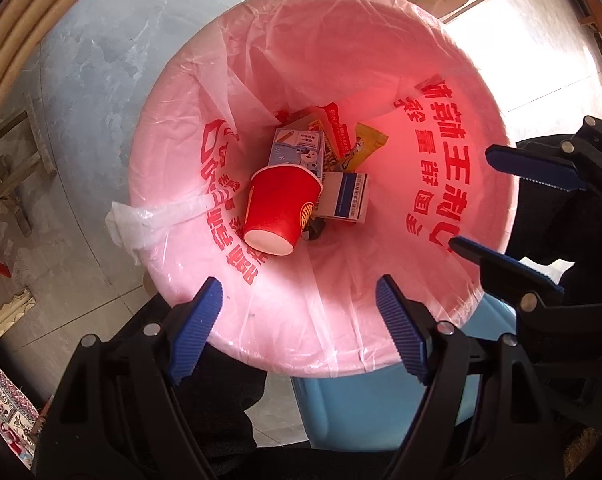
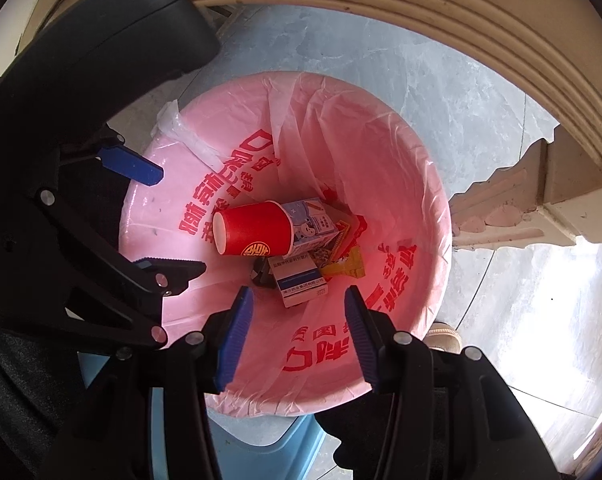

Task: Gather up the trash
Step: 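Raise both tools from the bin and move them toward the tissue and blue box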

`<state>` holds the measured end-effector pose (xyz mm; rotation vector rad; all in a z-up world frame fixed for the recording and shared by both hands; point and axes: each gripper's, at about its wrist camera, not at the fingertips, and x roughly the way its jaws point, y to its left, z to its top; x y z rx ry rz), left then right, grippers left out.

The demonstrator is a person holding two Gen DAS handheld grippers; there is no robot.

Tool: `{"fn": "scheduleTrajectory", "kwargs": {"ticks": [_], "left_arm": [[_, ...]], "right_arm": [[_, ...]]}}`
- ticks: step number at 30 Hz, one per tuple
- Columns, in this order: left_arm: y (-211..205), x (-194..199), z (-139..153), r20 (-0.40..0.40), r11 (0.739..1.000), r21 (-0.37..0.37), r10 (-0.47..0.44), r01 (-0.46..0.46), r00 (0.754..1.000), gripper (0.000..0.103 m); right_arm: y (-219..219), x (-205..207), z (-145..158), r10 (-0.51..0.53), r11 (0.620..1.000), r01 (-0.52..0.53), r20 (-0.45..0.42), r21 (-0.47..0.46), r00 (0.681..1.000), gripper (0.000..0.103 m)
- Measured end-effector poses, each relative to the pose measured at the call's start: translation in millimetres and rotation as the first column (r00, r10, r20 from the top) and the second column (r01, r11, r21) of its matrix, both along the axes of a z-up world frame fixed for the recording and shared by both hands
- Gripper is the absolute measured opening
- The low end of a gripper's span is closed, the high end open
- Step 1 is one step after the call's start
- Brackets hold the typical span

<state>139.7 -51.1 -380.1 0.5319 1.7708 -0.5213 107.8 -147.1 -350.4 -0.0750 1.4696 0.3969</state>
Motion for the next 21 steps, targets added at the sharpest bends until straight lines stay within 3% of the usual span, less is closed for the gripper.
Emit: {"fn": "scheduleTrajectory", "kwargs": {"ticks": [2, 9, 11, 14, 19, 21], "left_arm": [[2, -3, 14, 0.022, 1.000, -0.003, 0.002, -0.002, 1.000, 0.077], [12, -10, 102, 0.142, 0.998, -0.055, -0.001, 0.009, 0.990, 0.077], [13, -5, 132, 0.181, 0.997, -0.072, 0.010, 0.003, 0.983, 0.077], [16, 10, 174, 0.212, 0.995, -0.100, 0.040, -0.020, 0.976, 0.082], [15, 36, 240, 0.336, 0.992, -0.120, 0.068, -0.029, 0.940, 0.083], [12, 45, 265, 0.356, 0.990, -0.140, 0.069, -0.020, 0.932, 0.083]], "right_arm": [[0, -4, 14, -0.007, 1.000, 0.007, 0.022, 0.011, 1.000, 0.055], [-9, -15, 85, -0.047, 0.992, 0.041, 0.050, 0.119, 0.998, 0.056], [-13, -15, 110, -0.059, 0.990, 0.049, 0.078, 0.130, 0.995, 0.067], [-18, -11, 146, -0.063, 0.992, 0.048, 0.129, 0.120, 0.990, 0.073], [-31, 5, 200, -0.092, 0.987, 0.070, 0.154, 0.143, 0.984, 0.074], [-38, 13, 222, -0.101, 0.988, 0.079, 0.169, 0.132, 0.980, 0.080]]}}
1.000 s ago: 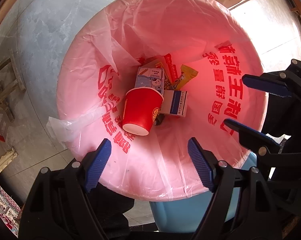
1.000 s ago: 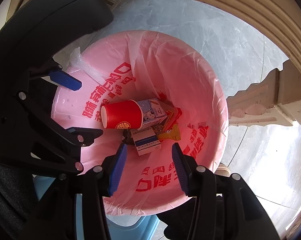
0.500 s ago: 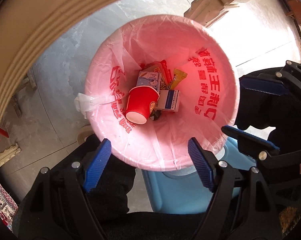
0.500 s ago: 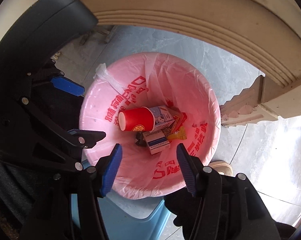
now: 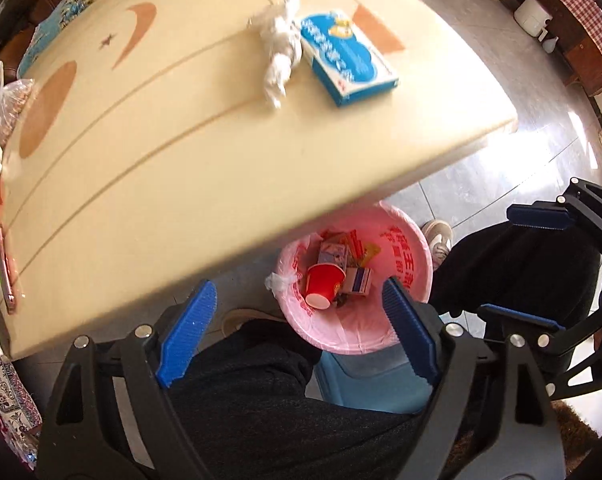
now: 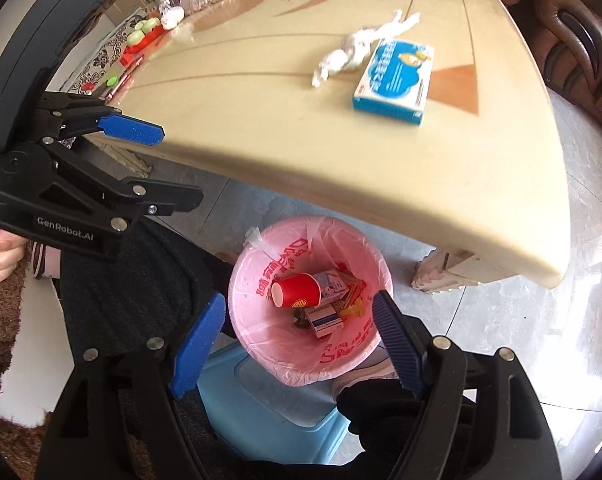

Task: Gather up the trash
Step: 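Raise both tools from the bin and move them toward the tissue and blue box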

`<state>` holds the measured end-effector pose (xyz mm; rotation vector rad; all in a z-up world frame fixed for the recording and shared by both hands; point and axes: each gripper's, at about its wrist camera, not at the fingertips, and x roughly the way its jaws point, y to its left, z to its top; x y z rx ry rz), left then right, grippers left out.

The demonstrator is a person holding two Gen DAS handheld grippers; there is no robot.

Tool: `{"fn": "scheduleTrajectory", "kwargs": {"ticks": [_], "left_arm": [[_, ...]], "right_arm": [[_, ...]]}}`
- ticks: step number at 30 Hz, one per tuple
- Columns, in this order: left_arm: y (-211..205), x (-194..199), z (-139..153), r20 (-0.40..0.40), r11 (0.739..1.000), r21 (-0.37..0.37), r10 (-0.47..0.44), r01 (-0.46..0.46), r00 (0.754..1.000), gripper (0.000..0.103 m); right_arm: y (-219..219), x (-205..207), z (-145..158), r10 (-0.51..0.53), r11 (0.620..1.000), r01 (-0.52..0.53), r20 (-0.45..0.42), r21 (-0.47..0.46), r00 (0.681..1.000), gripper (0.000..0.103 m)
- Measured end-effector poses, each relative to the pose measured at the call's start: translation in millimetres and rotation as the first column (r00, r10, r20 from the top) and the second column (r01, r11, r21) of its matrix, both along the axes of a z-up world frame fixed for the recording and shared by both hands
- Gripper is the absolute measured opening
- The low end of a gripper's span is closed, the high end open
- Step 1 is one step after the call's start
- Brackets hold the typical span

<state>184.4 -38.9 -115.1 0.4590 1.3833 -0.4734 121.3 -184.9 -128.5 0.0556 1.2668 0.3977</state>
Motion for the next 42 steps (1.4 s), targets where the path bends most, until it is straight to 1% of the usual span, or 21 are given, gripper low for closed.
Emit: {"fn": "scheduleTrajectory", "kwargs": {"ticks": [2, 4, 9, 13, 16, 20, 24, 27, 33, 38, 42], "left_arm": [[-3, 8, 22, 0.015, 1.000, -0.014, -0.002, 0.002, 1.000, 0.083], [-7, 18, 44, 0.038, 1.000, -0.007, 0.002, -0.001, 0.999, 0.083], [-16, 38, 93, 0.098, 1.000, 0.013, 0.002, -0.003, 0.995, 0.083], [-22, 51, 125, 0.129, 1.000, 0.004, -0.003, 0.002, 0.992, 0.083], [-29, 58, 134, 0.130, 1.000, 0.006, -0.013, 0.012, 0.991, 0.083], [-39, 69, 132, 0.111, 1.000, -0.001, -0.024, 0.024, 0.993, 0.083], [-48, 81, 122, 0.094, 1.000, 0.006, -0.031, 0.031, 0.995, 0.083], [-53, 92, 112, 0.071, 0.999, 0.011, -0.034, 0.033, 0.997, 0.083], [-63, 115, 91, 0.030, 0.999, 0.019, -0.035, 0.035, 0.999, 0.083], [-71, 133, 69, -0.012, 0.999, 0.015, -0.030, 0.030, 0.999, 0.083], [-76, 144, 51, -0.031, 0.999, 0.029, -0.030, 0.030, 0.999, 0.083]], "right_arm": [[-7, 7, 25, -0.011, 1.000, 0.012, 0.033, -0.015, 0.999, 0.081], [-12, 14, 47, -0.024, 0.999, 0.025, 0.057, -0.023, 0.998, 0.081], [-30, 37, 98, -0.066, 0.998, 0.064, 0.087, 0.026, 0.994, 0.081], [-39, 52, 132, -0.094, 0.996, 0.092, 0.137, 0.017, 0.986, 0.083], [-50, 61, 148, -0.123, 0.992, 0.117, 0.154, 0.047, 0.980, 0.090], [-53, 69, 161, -0.132, 0.991, 0.129, 0.185, 0.029, 0.974, 0.090], [-52, 77, 160, -0.127, 0.992, 0.123, 0.182, 0.032, 0.975, 0.090], [-51, 86, 151, -0.122, 0.992, 0.118, 0.160, 0.031, 0.980, 0.090], [-51, 106, 125, -0.127, 0.992, 0.125, 0.114, 0.023, 0.985, 0.090], [-52, 124, 101, -0.131, 0.991, 0.130, 0.077, 0.014, 0.988, 0.090], [-50, 135, 79, -0.126, 0.992, 0.126, 0.048, 0.003, 0.991, 0.090]]}}
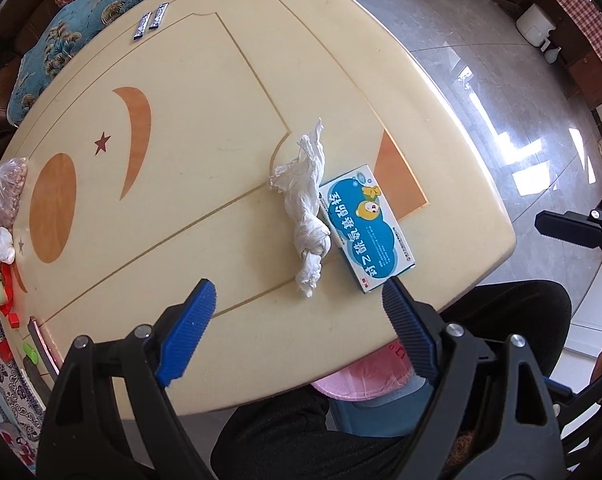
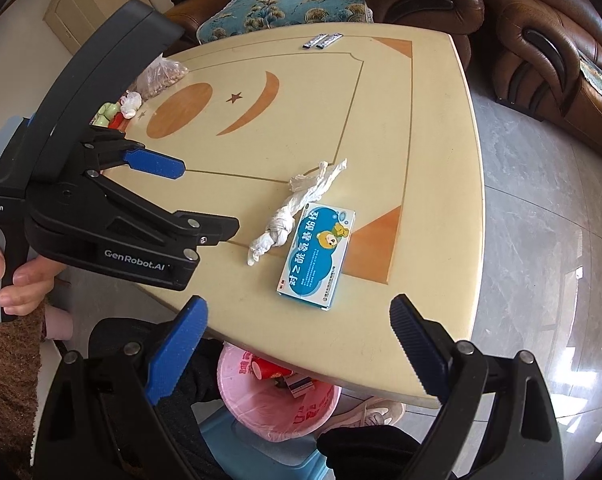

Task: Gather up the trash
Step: 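Raise both tools from the bin and move them toward the tissue and blue box, then grasp the white tissue with left tool while right tool grasps the blue medicine box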

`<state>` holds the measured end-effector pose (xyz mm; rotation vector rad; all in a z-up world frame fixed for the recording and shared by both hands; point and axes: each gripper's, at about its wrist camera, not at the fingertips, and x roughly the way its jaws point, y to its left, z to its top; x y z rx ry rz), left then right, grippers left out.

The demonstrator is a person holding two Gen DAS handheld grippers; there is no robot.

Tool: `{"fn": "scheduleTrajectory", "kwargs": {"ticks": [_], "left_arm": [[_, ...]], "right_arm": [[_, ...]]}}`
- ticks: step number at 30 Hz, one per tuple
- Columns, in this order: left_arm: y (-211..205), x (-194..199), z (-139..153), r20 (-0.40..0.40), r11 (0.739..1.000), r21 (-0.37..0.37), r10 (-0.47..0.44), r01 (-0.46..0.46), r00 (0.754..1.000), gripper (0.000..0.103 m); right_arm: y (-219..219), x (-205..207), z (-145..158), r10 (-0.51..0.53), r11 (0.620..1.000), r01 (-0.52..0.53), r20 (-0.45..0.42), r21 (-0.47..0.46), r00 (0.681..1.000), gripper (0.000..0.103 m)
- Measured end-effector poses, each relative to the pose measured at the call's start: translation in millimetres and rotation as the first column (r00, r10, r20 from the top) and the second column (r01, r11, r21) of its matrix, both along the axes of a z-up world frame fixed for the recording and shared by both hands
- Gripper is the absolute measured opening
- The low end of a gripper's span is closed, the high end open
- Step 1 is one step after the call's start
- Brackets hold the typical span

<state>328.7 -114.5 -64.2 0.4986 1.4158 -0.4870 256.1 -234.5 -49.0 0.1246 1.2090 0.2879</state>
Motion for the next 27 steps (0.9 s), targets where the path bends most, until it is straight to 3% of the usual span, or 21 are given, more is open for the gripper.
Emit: {"fn": "scheduleTrajectory", "kwargs": {"ticks": [17, 27], "left_arm": [[-4, 38, -72, -0.090, 0.999, 0.030, 0.030, -0.028, 0.995, 0.083], [-4, 48, -94, -0.116, 0.999, 0.033, 0.039, -0.035, 0.992, 0.083]], "right_arm": [[27, 34, -96, 0.035, 0.998, -0.041, -0.114, -0.051, 0.993, 0.090], [35, 40, -120, 0.037, 0.995, -0.048, -0.133, -0.083, 0.990, 0.090]]}}
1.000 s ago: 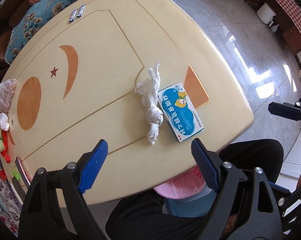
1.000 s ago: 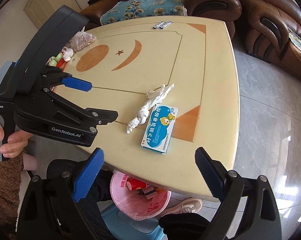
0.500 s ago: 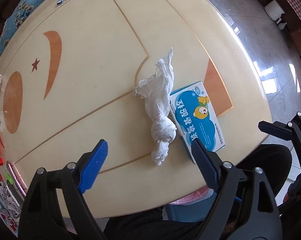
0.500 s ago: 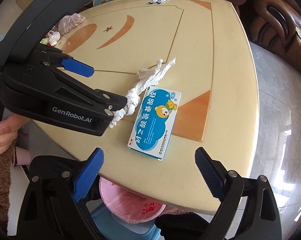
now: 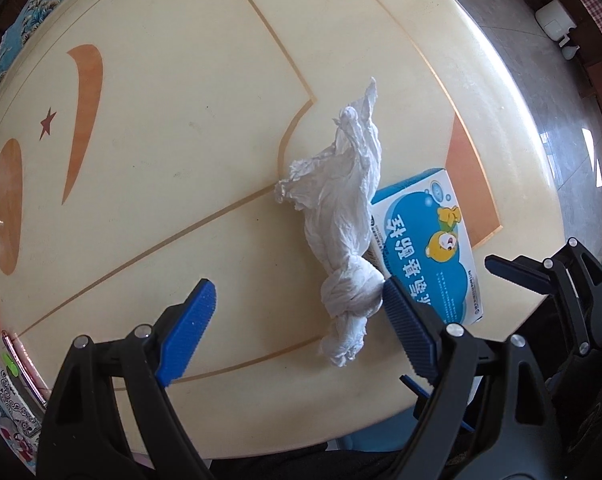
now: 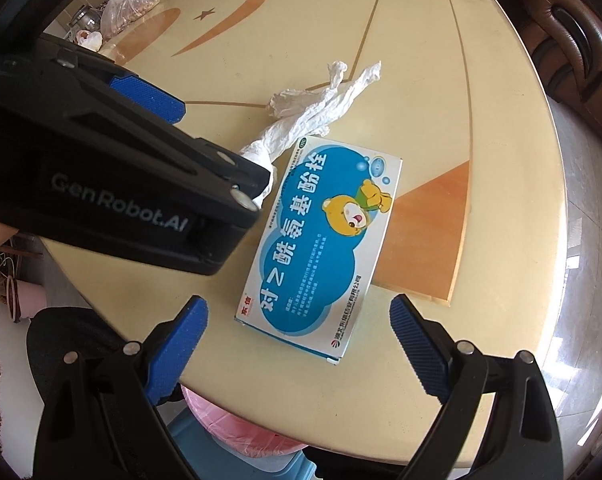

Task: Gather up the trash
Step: 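Grasp the white tissue with left tool while right tool grasps the blue medicine box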

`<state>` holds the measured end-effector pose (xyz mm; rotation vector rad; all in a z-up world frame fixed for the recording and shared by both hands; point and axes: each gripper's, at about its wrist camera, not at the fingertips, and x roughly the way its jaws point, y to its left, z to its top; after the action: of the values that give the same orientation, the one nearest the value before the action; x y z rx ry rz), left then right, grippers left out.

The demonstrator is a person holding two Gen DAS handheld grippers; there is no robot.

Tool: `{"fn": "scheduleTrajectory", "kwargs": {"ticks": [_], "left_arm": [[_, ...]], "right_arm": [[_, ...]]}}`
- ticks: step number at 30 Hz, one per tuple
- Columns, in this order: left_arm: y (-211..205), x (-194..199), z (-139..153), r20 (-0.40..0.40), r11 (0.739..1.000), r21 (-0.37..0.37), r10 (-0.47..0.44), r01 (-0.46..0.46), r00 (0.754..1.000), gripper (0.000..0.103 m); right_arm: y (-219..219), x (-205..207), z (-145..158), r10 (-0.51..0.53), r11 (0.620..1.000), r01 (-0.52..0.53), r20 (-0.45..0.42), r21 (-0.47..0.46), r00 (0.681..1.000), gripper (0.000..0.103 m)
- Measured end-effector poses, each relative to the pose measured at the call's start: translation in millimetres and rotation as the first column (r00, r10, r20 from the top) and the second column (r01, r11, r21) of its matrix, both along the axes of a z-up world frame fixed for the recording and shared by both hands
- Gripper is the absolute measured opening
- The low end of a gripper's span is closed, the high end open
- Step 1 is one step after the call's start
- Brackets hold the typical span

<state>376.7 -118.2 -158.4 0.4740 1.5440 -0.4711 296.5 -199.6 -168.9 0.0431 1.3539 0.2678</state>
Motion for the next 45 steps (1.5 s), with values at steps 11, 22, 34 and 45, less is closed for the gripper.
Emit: {"fn": "scheduleTrajectory", "kwargs": {"ticks": [11, 22, 34, 45], "left_arm": [[14, 10, -11, -0.041, 0.996, -0.072, 0.045, -0.048, 0.998, 0.083], [51, 26, -20, -0.108, 0.975, -0.163, 0.135, -0.152, 0.985, 0.078], [63, 12, -19, -0.138, 0.966, -0.206, 0.129, -0.156, 0.982, 0.053], [28, -5, -14, -0.144, 0.968, -0.199, 0.127, -0.154, 0.981, 0.025]], "right_arm": [[-4, -11, -8, -0.034, 0.997, 0.039, 0.076, -0.066, 0.997, 0.090], [0, -30, -5, -0.006, 0.988, 0.036, 0.197, -0.148, 0.980, 0.082], [11, -30, 6, 0.008, 0.989, 0.019, 0.185, -0.147, 0.983, 0.061], [5, -19, 1, -0.015, 0.993, 0.036, 0.183, -0.113, 0.983, 0.061]]}}
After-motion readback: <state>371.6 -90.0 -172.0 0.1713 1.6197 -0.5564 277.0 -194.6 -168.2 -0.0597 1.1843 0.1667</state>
